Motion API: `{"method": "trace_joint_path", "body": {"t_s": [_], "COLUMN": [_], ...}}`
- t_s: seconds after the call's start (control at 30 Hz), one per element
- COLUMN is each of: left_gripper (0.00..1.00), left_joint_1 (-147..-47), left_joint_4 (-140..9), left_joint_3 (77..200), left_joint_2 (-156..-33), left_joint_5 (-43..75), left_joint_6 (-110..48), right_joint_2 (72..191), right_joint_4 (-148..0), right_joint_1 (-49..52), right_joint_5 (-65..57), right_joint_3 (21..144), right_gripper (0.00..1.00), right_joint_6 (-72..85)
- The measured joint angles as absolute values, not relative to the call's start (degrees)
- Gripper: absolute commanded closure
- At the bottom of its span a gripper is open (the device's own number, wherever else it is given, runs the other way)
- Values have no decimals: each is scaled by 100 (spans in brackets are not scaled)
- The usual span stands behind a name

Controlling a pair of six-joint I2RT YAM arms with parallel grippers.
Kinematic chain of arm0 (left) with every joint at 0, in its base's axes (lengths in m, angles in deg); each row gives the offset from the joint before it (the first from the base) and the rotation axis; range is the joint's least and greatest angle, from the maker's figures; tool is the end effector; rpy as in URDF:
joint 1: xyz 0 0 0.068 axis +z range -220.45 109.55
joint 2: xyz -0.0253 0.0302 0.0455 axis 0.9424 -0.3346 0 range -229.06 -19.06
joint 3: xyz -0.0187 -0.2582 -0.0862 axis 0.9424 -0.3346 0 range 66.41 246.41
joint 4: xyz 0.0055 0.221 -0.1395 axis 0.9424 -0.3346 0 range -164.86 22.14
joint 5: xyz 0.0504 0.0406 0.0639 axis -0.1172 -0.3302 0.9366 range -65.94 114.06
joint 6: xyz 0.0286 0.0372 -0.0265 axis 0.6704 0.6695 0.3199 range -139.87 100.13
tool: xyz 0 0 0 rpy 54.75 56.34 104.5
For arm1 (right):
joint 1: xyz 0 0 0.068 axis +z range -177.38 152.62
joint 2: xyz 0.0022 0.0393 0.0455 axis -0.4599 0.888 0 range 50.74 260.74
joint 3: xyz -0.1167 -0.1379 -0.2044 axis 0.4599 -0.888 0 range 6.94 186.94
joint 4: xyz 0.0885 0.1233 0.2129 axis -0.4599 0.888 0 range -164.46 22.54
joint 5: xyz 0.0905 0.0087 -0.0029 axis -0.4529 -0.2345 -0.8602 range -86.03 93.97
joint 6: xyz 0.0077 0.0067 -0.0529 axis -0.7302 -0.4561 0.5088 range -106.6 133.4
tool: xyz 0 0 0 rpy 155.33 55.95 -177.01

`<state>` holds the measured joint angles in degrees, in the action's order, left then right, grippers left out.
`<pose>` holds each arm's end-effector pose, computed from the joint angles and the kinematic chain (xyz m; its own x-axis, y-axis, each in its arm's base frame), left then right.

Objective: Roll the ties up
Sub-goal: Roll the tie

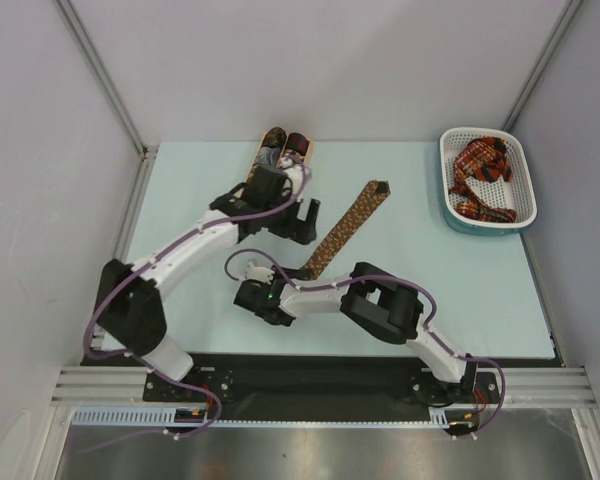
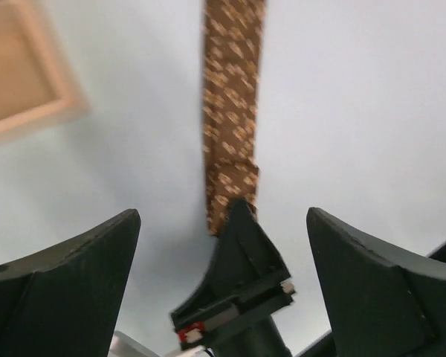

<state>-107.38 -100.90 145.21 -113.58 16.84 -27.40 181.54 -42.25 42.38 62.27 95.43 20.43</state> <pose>0.2891 -0.2229 0.2860 -0.6828 0.3505 -0.6411 0.5777 0.7961 -0.1801 0.1803 0.4013 0.1035 -0.2803 -0.9457 -0.1644 -0.4522 0.2812 -0.8465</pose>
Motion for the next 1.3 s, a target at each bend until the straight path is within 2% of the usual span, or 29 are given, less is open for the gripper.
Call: {"method": "trace_joint_path", "body": {"t_s": [0.13, 0.4, 0.53, 0.73, 1.1, 1.3], "left_gripper": [0, 0, 0, 0, 0, 0], "left_joint_1": [-9934, -8360, -7866, -7748, -7709, -8253], "left_joint_4": [-9445, -8203, -7812, -7191, -6656, -6442], "left_joint_3": [13634, 11833, 11304, 10891, 10052, 9853], "left_joint_2": [-10547, -9776, -9507, -9282, -8938, -8936], "left_joint_5": [1704, 1365, 1238, 1065, 1159, 1255], "left_joint_6": [-3227, -4464, -4915, -5308, -5454, -5319], "right_joint_2": [17907, 17107, 16795, 16327, 16095, 16187], "right_joint_4": [-4376, -4647, -4743, -4953, -5141, -5329], "right_joint_1": [4203, 4052, 3975, 3573, 2218, 1525], "right_joint_5": [5858, 4439, 3687, 2411, -785, -2605], "right_joint_3": [9353, 8927, 8806, 8540, 8463, 8465], "right_gripper": [88, 88, 87, 87, 88, 89], "right_joint_6": [2102, 2091, 2056, 1901, 1363, 913]}}
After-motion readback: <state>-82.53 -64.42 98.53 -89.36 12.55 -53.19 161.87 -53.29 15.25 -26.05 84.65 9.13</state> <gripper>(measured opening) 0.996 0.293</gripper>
